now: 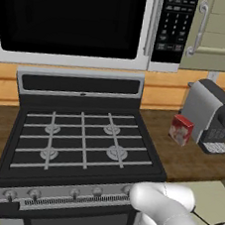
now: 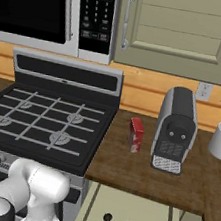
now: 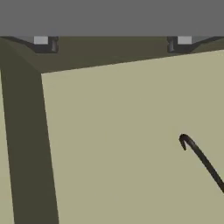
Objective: Pick the ladle from the drawer and place it on the counter.
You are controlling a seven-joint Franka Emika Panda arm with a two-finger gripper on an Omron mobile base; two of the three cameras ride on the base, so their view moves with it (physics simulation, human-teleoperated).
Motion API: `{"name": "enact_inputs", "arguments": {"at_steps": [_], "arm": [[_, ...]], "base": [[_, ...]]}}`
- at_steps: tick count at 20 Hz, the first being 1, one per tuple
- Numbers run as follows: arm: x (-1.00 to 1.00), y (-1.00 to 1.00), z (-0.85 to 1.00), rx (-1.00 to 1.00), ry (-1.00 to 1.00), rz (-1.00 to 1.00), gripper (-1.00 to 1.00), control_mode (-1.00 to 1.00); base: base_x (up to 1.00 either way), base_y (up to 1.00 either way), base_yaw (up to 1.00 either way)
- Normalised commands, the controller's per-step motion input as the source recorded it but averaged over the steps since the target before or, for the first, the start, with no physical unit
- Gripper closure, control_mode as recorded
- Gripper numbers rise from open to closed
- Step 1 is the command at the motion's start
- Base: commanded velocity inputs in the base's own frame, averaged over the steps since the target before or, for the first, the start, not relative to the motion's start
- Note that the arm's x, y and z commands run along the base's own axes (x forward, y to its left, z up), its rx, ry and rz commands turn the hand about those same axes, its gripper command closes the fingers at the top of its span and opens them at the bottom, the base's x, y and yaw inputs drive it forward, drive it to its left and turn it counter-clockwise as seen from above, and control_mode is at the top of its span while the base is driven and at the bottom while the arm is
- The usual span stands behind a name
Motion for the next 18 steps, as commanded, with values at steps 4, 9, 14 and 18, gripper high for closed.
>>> {"name": "enact_inputs", "arguments": {"at_steps": [4,9,14,18], "arm": [[0.52,0.24,0.7,0.2,-0.2,0.04,-1.0,-1.0],[0.52,0.41,0.39,0.09,-0.21,0.06,-1.0,-1.0],[0.38,0.3,-0.02,0.01,-0.25,0.14,-1.0,-1.0],[0.61,0.26,-0.18,0.03,-0.2,0.21,-1.0,-1.0]], "base": [[0.0,0.0,0.0],[0.0,0.0,0.0],[0.0,0.0,0.0],[0.0,0.0,0.0]]}}
